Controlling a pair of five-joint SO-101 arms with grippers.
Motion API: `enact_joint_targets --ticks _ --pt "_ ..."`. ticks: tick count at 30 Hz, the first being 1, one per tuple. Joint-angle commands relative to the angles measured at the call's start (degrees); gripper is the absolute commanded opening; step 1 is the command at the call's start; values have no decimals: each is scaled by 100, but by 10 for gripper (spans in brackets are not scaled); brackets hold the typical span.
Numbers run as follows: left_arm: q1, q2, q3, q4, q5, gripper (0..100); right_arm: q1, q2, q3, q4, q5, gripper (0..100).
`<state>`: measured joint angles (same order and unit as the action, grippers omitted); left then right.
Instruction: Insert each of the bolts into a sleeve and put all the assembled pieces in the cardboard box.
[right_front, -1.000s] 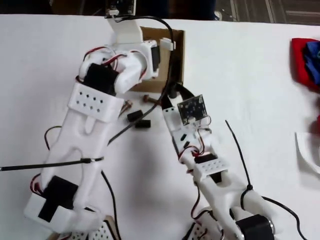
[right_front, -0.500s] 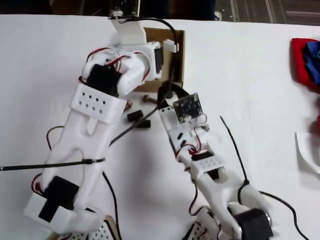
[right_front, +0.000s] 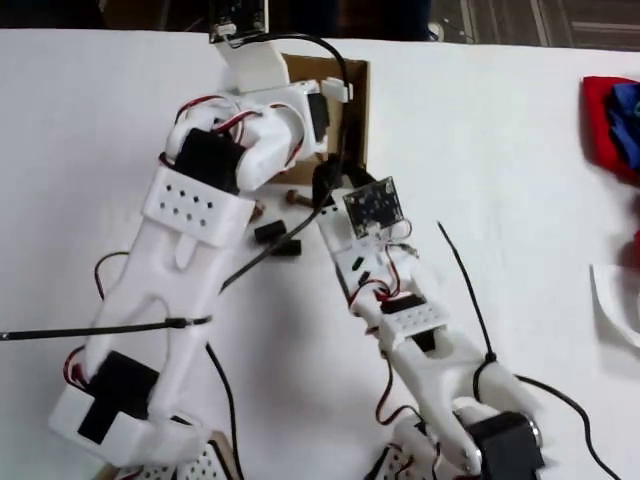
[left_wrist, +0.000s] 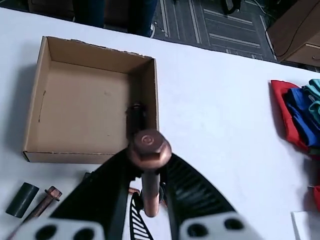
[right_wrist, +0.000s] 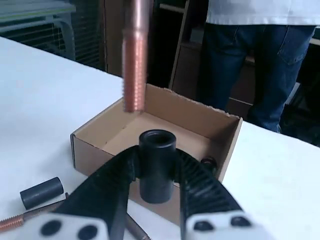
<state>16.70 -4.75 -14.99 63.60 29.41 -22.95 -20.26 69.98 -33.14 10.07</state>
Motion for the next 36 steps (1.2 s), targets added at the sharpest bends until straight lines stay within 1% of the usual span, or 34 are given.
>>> enact_joint_targets --ticks 1,3,7,10,17,20,23,31,33,36 --pt "79 -35 -145 -70 62 24 -66 -338 -35 4 -9 22" --pt "88 -35 4 -211 62 24 -75 -356 -18 4 -9 22" --pt "88 -79 681 -993 70 24 -242 -356 18 4 -9 22" --pt "88 -105 971 -1336 70 24 -268 -347 44 4 -9 22" --pt "79 -105 1015 -1380 35 24 -251 -365 44 4 0 22" --pt "88 -105 1015 -1380 -466 24 -242 -365 44 4 0 22" --pt "185 -105 1033 -1380 -818 24 -242 -365 44 4 0 22" --pt "308 -53 1068 -1327 -862 24 -84 -365 18 4 0 22" --pt "316 -53 1200 -1398 -844 24 -84 -365 18 4 0 22" --pt "360 -53 1543 -1793 -862 24 -75 -374 9 -4 0 22"
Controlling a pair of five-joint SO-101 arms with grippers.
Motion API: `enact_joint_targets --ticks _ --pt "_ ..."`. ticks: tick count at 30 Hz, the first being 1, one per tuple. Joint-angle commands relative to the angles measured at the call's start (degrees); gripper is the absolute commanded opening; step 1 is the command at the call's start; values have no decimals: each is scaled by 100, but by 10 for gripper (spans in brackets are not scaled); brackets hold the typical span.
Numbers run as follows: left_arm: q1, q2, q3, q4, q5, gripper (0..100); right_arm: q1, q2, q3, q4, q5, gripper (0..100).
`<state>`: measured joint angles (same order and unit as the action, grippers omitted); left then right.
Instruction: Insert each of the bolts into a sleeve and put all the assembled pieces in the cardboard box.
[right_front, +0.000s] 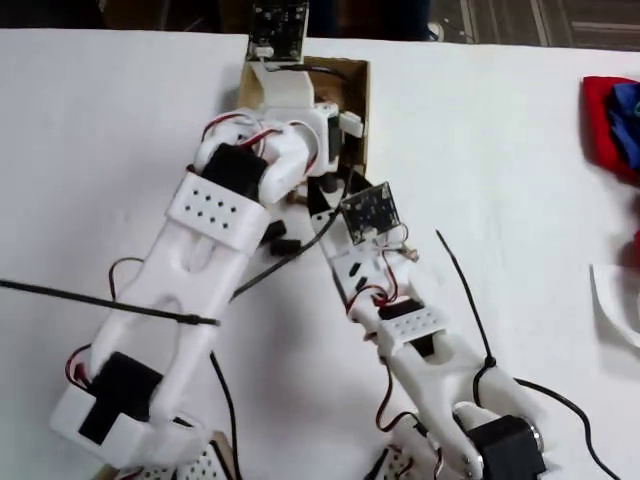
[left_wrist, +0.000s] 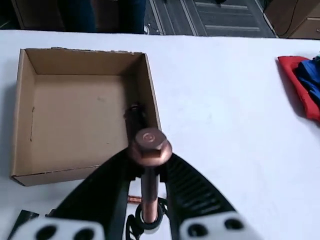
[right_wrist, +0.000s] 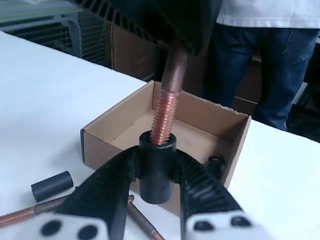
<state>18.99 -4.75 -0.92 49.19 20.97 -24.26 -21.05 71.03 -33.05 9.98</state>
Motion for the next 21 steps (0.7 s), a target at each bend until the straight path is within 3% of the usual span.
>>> enact_joint_targets --ticks 1,7,21 --pt "141 -62 259 -501 -26 24 66 -295 -97 -13 9 22" --pt "132 -97 804 -1204 -26 24 75 -295 -97 -31 9 22" --pt "149 -105 822 -1152 -18 24 84 -295 -149 -13 9 22"
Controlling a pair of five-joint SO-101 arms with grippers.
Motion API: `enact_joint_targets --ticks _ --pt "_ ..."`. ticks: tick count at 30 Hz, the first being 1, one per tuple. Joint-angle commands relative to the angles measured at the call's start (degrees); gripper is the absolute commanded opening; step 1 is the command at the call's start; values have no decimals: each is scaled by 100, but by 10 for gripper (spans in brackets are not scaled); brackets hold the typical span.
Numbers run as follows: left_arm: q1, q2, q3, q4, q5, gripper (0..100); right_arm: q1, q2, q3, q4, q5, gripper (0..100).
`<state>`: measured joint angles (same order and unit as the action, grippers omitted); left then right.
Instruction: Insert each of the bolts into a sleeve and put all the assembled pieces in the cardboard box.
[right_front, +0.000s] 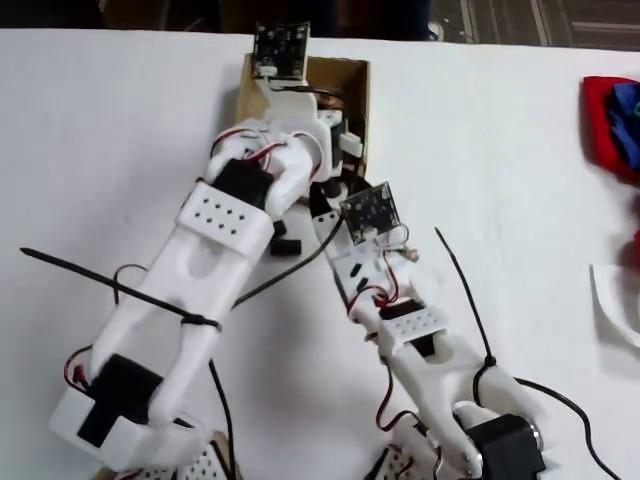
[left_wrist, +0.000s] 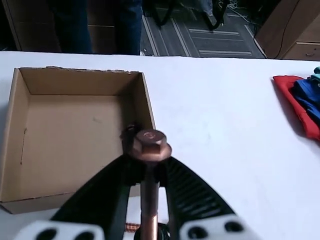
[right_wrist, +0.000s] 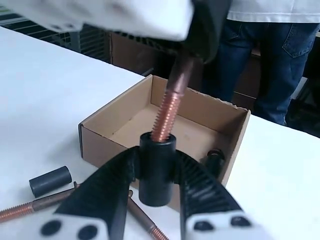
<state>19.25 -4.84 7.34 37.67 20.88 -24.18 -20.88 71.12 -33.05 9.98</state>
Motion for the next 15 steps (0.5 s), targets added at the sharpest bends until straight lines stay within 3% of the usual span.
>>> enact_joint_targets --ticks 1,15 --pt "158 -97 22 0 -9 24 84 -312 -167 -4 9 22" --pt "264 -97 40 185 9 24 268 -690 -281 444 9 21"
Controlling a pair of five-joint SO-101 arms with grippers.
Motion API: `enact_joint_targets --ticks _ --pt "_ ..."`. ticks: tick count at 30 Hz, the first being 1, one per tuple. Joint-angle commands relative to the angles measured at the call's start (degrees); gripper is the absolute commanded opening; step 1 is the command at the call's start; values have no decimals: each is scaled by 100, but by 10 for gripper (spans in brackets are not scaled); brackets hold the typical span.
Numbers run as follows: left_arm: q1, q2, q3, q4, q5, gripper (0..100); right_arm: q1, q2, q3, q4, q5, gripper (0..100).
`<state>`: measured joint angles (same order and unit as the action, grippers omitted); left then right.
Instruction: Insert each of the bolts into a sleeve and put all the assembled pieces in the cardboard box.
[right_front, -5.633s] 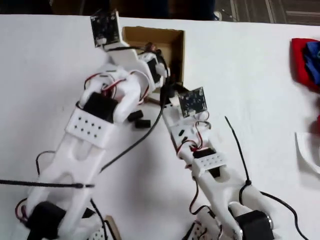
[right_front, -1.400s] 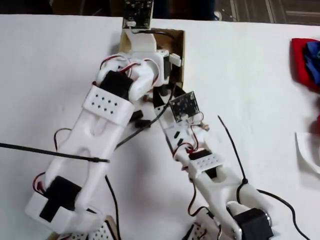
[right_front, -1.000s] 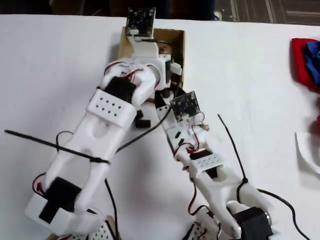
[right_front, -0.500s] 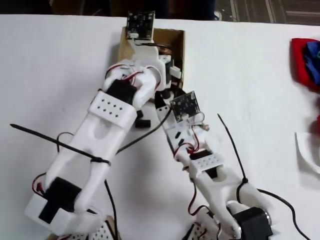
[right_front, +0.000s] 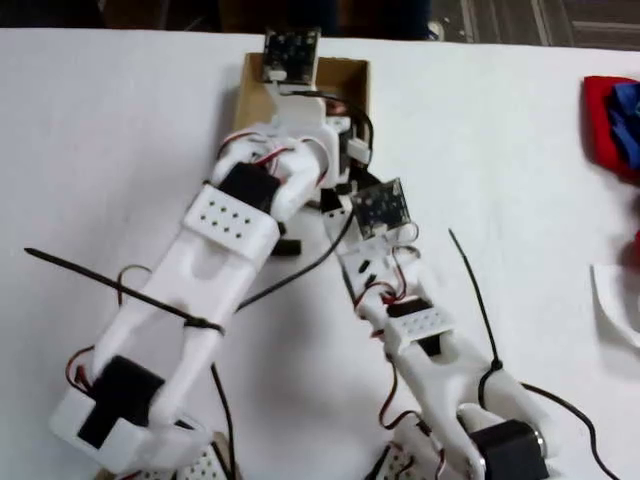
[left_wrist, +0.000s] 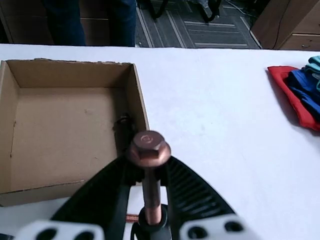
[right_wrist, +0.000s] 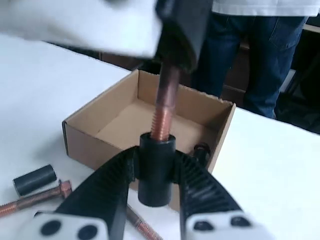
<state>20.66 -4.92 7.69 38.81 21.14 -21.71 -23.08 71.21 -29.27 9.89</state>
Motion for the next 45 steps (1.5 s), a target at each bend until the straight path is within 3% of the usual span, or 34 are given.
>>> enact_joint_targets --ticks 1,10,26,36,45 --pt "123 -88 4 70 -18 24 22 -497 -290 84 18 21" --pt "431 -88 -4 396 -35 24 110 -558 -343 101 18 21" --pt "387 -88 -48 378 -35 30 198 -532 -369 101 18 21" --pt "387 -88 -4 422 -9 229 198 -514 -369 110 18 21" --pt "149 -105 -57 404 -9 242 198 -514 -369 110 18 21"
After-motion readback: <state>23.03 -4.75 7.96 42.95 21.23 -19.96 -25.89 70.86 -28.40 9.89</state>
